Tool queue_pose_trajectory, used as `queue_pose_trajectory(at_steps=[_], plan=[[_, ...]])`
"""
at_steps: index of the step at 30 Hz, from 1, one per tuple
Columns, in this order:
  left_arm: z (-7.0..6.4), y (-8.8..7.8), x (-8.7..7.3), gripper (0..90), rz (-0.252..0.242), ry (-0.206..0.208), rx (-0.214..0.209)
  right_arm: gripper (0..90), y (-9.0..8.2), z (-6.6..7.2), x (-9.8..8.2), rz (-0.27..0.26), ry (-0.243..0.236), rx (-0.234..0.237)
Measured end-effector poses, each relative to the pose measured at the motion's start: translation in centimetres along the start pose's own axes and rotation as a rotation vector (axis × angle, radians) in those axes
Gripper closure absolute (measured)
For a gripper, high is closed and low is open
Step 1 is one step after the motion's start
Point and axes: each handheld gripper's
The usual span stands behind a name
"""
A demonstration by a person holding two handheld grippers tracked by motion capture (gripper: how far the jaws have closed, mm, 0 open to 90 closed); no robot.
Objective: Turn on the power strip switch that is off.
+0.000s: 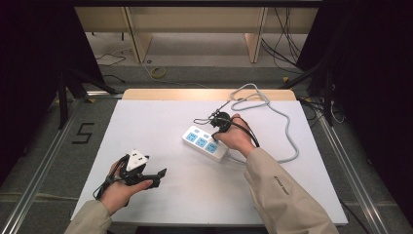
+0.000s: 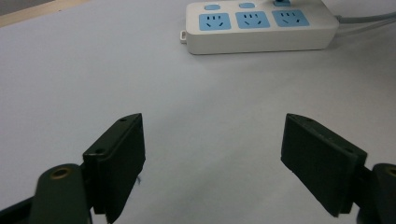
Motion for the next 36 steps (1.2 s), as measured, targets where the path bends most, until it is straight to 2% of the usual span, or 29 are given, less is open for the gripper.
queue_pose_trajectory(at_steps=[26,36], plan=[[-0.04,0.02,-0.02,21.1,0.001,0.005,0.001,90.0,0.09,0.35,0.33,0.038,-0.003,-0.007],[-0.07,0.0,-0.01,21.1,0.0,0.005,0.0,90.0,0.15,0.37,0.28,0.042,0.011,-0.011]])
Point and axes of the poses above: each handheld gripper's, and its own axes: y roughly forward along the jaws, x roughly out of its top, z roughly to its left, and after that the axes turned 10 degrees about -z, right-handed
